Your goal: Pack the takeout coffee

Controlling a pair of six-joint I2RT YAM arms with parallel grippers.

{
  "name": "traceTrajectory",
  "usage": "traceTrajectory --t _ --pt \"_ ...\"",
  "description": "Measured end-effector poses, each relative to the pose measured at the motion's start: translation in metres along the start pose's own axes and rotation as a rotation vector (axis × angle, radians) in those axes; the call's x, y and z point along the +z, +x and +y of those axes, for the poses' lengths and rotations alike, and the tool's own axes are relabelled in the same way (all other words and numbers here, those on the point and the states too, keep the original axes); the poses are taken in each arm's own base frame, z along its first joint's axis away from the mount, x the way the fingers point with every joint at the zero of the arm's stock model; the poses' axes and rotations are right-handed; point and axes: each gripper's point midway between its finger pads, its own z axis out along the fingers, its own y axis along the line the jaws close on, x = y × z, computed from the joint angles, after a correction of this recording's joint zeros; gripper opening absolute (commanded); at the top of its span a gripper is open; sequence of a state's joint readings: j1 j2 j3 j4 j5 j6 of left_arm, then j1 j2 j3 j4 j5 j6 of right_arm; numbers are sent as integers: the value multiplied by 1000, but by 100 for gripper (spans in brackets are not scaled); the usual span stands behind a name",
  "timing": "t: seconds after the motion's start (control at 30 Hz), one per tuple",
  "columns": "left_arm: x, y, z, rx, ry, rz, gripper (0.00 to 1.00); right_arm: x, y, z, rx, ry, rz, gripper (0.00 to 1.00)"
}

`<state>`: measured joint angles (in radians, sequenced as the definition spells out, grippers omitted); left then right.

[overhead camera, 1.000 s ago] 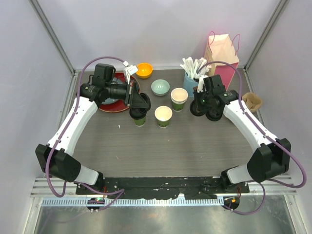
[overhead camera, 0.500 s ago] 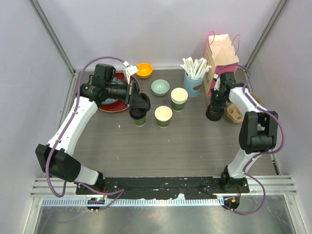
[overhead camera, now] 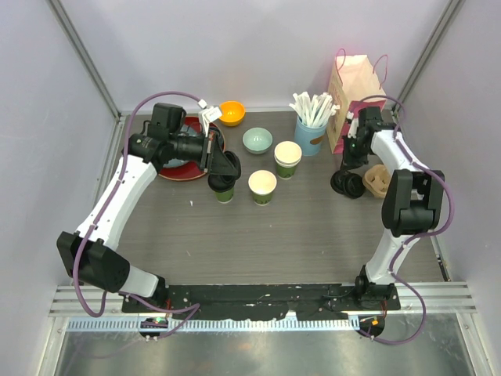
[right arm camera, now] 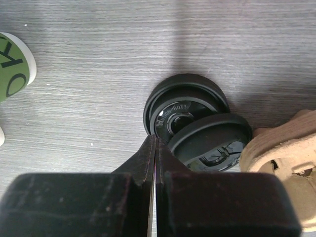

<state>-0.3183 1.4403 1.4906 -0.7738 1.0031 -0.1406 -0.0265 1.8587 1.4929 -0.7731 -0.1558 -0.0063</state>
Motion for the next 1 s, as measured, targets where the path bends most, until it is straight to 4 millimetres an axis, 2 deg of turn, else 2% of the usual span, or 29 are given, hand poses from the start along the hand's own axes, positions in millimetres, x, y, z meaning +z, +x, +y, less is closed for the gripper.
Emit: traceTrajectory --t 0.07,0.17,0.27,0.37,0.43,0.47,0.5,0.57,0.7,0.77,0.83,0.9,0.93,1.0 --pt "0 0 0 2 0 1 0 -1 2 -2 2 2 8 4" --pt "-1 -2 -1 14 0 -2 0 -2 3 -3 -3 0 13 17" --pt "-1 -2 -2 20 0 -3 0 -3 2 4 -32 -5 12 36" --pt "-2 -3 -1 20 -1 -5 0 -9 1 37 -148 -47 -12 46" --pt "-3 -4 -1 16 2 -10 0 -22 4 81 -266 -132 -56 54" --pt "-4 -5 -2 12 4 -14 0 -33 6 104 -321 -184 -89 59" --pt "-6 -7 -2 6 7 -19 0 -51 10 135 -395 -261 -139 60" --pt "-9 -11 -4 2 15 -28 0 -88 14 177 -493 -384 -245 62" --pt "-12 -18 -11 17 33 -42 0 -180 20 228 -667 -632 -559 70" --pt "-14 -20 -17 23 53 -46 0 -212 34 248 -760 -744 -729 71" --pt "-16 -23 -24 24 76 -50 0 -235 57 267 -836 -856 -846 71" --pt "-18 -27 -31 31 98 -54 0 -246 75 285 -890 -962 -906 67" --pt "-19 -28 -33 33 104 -56 0 -250 81 293 -911 -1009 -927 66" --pt "-21 -31 -39 34 120 -60 0 -255 79 308 -931 -1060 -966 65"
